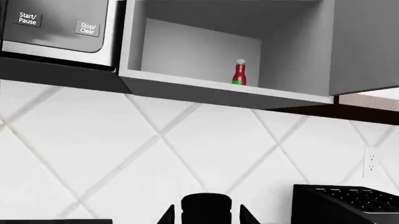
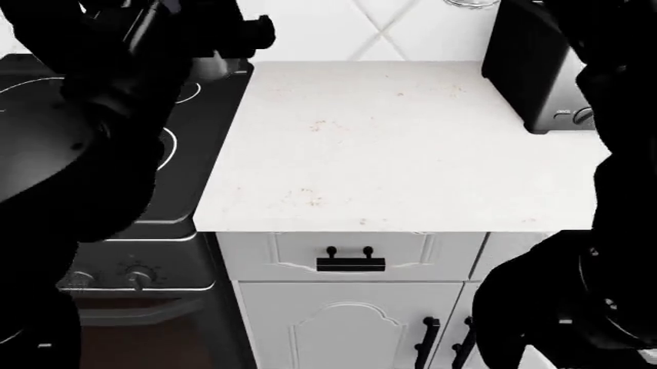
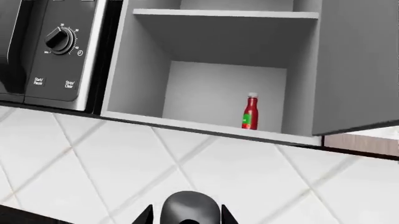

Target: Pick and place the shaker into the drawer. Then close the cabinet.

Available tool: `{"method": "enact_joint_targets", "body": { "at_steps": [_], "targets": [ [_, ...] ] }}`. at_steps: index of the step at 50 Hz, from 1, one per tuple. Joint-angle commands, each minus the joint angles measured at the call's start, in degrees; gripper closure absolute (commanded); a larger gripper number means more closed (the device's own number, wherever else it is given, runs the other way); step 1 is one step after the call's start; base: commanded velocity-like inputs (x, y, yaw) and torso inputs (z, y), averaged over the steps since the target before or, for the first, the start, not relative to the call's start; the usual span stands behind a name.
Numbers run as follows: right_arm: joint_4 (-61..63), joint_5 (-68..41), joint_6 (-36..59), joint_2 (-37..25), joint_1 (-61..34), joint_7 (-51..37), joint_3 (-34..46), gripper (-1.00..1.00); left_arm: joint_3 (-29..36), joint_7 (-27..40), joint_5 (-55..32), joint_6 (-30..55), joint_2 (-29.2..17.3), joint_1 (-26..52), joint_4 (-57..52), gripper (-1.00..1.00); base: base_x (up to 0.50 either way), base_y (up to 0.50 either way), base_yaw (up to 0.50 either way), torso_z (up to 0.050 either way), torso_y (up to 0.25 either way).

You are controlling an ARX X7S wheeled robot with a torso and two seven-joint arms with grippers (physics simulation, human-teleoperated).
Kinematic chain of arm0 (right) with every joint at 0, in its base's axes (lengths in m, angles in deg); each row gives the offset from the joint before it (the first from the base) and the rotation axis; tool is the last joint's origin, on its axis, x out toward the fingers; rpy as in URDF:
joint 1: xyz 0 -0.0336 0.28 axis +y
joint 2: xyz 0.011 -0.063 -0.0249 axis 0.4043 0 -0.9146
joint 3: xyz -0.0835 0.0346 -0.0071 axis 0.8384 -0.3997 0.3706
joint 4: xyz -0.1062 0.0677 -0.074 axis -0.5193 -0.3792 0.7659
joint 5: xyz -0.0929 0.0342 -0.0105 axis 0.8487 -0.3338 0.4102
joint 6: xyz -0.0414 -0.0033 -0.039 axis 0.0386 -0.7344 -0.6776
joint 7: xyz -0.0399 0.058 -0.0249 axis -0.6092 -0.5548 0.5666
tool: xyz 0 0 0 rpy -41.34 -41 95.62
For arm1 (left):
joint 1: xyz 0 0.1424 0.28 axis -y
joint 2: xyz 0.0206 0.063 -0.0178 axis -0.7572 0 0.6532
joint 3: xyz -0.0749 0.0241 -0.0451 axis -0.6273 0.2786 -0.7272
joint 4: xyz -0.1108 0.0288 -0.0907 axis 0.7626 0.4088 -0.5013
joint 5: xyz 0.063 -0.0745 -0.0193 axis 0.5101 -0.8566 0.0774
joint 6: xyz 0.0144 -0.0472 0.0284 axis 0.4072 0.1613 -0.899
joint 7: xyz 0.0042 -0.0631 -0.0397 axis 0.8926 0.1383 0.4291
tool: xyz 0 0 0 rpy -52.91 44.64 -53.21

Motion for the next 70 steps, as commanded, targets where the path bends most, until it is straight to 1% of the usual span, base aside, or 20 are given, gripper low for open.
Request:
{"method": "enact_joint_targets", "body": {
  "at_steps": [1, 11, 16, 24, 33, 39, 51, 56, 63, 70],
  "targets": [
    [15.7, 7.4, 4.2, 0.8, 14.2, 6.2, 0.2, 1.0, -2.7, 4.3, -6.4, 0.3, -3.6, -12.4, -12.9, 1.0, 0.0, 0.0, 0.0, 0.0, 0.0],
    [20.3, 4.9, 4.2, 0.8, 22.3, 4.0, -1.2, 1.0, -1.7, 0.9, -1.2, -2.9, -4.8, -20.7, -13.4, 1.0, 0.0, 0.0, 0.0, 0.002, 0.0],
    [20.8, 6.5, 4.2, 0.8, 23.4, 4.8, -0.8, 1.0, -1.6, 0.8, -0.8, -3.3, -4.8, -21.3, -13.2, 1.0, -0.02, -0.08, 0.0, 0.0, 0.0],
    [22.3, 1.1, 4.2, 0.8, 28.0, 1.5, -3.4, 1.0, -0.9, 0.3, 0.4, -4.0, -4.7, -22.6, -13.5, 1.0, -0.15, -0.5, 0.0, 0.0, 0.0],
    [22.5, -1.8, 4.2, 0.8, 28.8, 0.3, -5.0, 1.0, -0.5, 0.1, 0.6, -4.4, -4.6, -22.9, -13.6, 1.0, -0.13, -0.5, 0.0, 0.0, 0.0],
    [22.4, -1.9, 4.2, 0.8, 29.0, 0.3, -5.3, 1.0, -0.5, -0.3, 0.9, -4.9, -4.6, -23.4, -13.4, 1.0, -0.11, -0.5, 0.0, 0.0, 0.0],
    [21.9, 0.0, 4.2, 0.8, 28.5, 1.9, -4.8, 1.0, -0.1, -0.5, 0.7, -5.1, -4.5, -23.1, -13.2, 1.0, -0.11, -0.5, 0.0, 0.0, 0.0],
    [21.8, 0.6, 4.2, 0.8, 28.9, 2.2, -4.9, 1.0, 1.1, -1.5, 2.1, -5.6, -4.7, -24.4, -13.5, 1.0, -0.12, -0.5, 0.0, 0.0, 0.0],
    [21.3, 2.5, 4.2, 0.8, 28.5, 3.2, -4.8, 1.0, 1.1, -1.5, 2.2, -5.9, -4.8, -24.6, -13.5, 1.0, -0.11, -0.5, 0.0, 0.0, 0.0],
    [21.1, 2.1, 4.2, 0.8, 28.4, 2.7, -4.6, 1.0, 0.8, -1.3, 1.7, -6.0, -4.9, -24.2, -13.4, 1.0, -0.11, -0.5, 0.0, 0.0, 0.0]
  ]
}}
